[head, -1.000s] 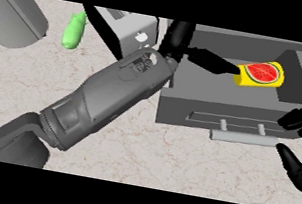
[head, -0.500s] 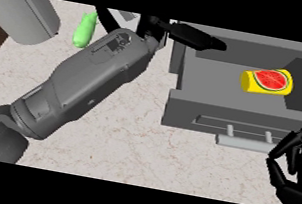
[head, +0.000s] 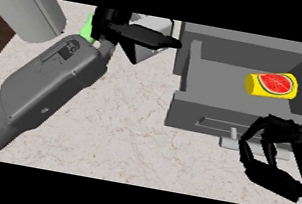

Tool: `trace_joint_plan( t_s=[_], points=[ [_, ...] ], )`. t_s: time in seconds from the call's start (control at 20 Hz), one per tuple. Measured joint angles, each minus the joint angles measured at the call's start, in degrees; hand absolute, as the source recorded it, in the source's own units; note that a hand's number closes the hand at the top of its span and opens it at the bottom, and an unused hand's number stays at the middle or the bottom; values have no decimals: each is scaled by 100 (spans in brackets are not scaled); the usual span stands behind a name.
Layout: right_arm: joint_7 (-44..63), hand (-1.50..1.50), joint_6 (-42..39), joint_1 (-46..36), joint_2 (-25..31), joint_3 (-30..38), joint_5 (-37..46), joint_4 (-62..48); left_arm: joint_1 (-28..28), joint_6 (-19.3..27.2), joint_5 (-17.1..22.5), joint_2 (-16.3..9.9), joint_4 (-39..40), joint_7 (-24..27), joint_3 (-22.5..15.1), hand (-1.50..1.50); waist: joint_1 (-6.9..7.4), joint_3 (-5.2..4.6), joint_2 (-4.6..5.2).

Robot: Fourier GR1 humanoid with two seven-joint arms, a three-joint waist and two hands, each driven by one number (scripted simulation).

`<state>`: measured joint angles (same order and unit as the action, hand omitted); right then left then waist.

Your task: Pick up the cup, place it into the drawer and close the drawer

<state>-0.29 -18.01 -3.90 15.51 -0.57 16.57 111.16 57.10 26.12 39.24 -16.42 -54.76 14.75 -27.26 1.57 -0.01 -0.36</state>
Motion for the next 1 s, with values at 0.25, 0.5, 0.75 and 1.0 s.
trace_joint_plan(
  t_s=[0.25, 0.5, 0.75, 1.0],
  points=[
    [-227, 150, 280, -321, 64, -507, 1062, -634, -677, -261, 88, -513, -708, -130, 197, -150, 56, -1, 14],
    [-510, 150, 819, -681, 89, -1076, 2311, -1726, -1201, -416, 125, -881, -1266, -213, 319, -150, 117, 2, 29],
    [-813, 150, 1310, -1356, 10, -1288, 3096, -3067, -1876, -640, 193, -1271, -1863, -228, 551, -150, 102, 4, 42],
    [-1268, 150, 1945, -2210, -291, -1147, 3446, -4839, -2442, -867, 174, -1470, -2192, -137, 773, -150, 78, 6, 66]
  ],
)
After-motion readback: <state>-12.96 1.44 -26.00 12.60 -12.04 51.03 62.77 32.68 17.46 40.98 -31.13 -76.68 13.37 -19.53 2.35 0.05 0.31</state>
